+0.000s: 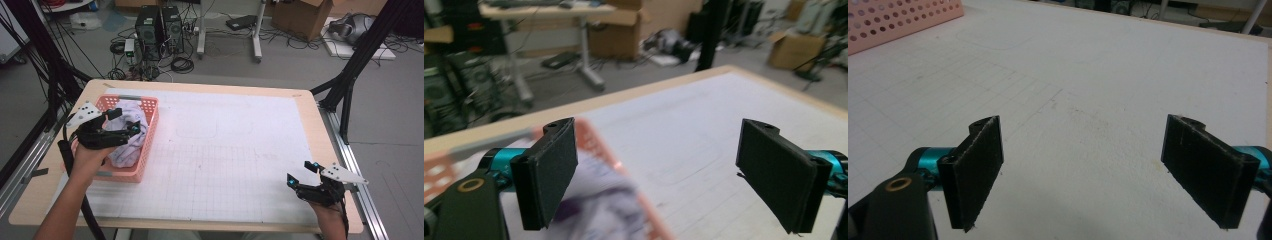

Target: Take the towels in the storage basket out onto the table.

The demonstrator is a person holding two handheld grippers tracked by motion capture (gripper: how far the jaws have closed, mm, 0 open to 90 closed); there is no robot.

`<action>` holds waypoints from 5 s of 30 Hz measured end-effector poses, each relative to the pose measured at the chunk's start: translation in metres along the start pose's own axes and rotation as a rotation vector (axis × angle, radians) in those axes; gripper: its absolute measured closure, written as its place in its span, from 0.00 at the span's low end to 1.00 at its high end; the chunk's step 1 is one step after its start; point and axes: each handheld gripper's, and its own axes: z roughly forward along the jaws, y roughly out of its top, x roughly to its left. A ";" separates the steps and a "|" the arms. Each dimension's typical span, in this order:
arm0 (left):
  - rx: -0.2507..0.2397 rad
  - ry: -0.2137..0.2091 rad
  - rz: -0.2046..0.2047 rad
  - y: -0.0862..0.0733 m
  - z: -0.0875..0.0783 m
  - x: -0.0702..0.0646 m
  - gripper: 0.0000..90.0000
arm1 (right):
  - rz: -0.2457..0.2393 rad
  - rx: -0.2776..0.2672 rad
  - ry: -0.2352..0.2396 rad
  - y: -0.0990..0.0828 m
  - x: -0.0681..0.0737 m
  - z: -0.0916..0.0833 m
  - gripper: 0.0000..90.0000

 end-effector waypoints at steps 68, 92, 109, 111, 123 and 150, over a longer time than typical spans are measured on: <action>0.307 0.216 -0.018 -0.044 0.044 0.057 0.57 | -0.003 0.048 -0.021 -0.005 -0.002 -0.004 0.19; -0.219 0.036 0.003 -0.027 -0.022 0.047 0.56 | -0.003 0.043 -0.020 -0.003 0.000 -0.004 0.19; -0.358 -0.210 0.030 -0.001 -0.034 0.031 0.56 | 0.002 0.040 -0.018 -0.003 0.000 -0.003 0.19; -0.366 -0.239 0.040 0.004 -0.034 0.026 0.56 | -0.003 0.040 -0.018 -0.003 0.000 -0.003 0.19; -0.374 -0.410 0.072 0.026 -0.005 -0.021 0.56 | -0.002 0.039 -0.011 -0.002 0.002 -0.001 0.19; -0.098 -0.527 0.101 -0.017 0.131 -0.130 0.56 | 0.002 0.043 -0.004 -0.002 -0.002 0.002 0.19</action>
